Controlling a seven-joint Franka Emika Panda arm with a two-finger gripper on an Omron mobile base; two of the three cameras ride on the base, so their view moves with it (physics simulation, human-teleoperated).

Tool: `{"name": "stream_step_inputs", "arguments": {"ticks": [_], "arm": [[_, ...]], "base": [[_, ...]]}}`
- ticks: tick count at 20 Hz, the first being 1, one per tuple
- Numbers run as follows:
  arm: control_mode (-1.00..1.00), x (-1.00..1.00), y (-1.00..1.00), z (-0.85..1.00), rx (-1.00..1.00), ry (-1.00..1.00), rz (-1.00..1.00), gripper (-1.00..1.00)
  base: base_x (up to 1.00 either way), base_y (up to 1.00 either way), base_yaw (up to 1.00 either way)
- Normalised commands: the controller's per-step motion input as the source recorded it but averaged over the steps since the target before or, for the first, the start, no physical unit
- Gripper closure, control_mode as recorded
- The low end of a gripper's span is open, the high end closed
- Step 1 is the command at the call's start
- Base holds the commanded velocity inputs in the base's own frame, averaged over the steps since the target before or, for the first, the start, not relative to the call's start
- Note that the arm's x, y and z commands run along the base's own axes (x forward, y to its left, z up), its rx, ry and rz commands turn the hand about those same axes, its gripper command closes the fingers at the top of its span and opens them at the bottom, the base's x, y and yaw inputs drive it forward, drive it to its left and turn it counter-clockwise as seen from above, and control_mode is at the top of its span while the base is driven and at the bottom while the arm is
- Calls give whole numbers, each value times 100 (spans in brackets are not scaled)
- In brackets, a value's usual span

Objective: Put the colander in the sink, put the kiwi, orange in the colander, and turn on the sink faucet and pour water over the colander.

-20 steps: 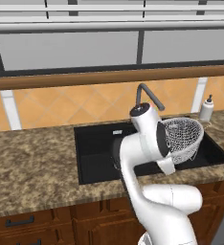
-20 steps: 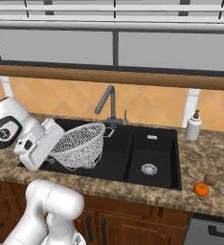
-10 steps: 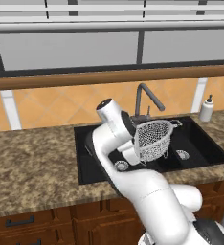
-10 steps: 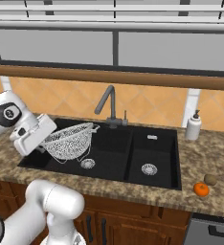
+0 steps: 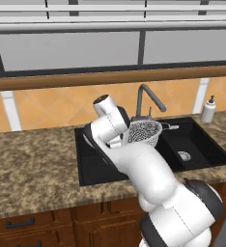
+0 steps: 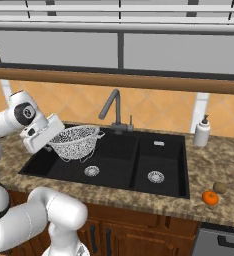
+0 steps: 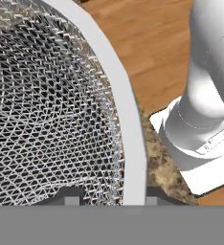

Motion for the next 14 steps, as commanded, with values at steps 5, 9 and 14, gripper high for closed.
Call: {"name": "stream_step_inputs", "arguments": {"ticks": [5, 9, 14], "arm": [[-100, 35, 0, -25, 17, -29, -31, 100], [-100, 27, 15, -27, 18, -21, -41, 100], [-100, 32, 35, -26, 5, -12, -41, 100]], "base": [[0, 0, 0], [0, 0, 0], [0, 0, 0]]}}
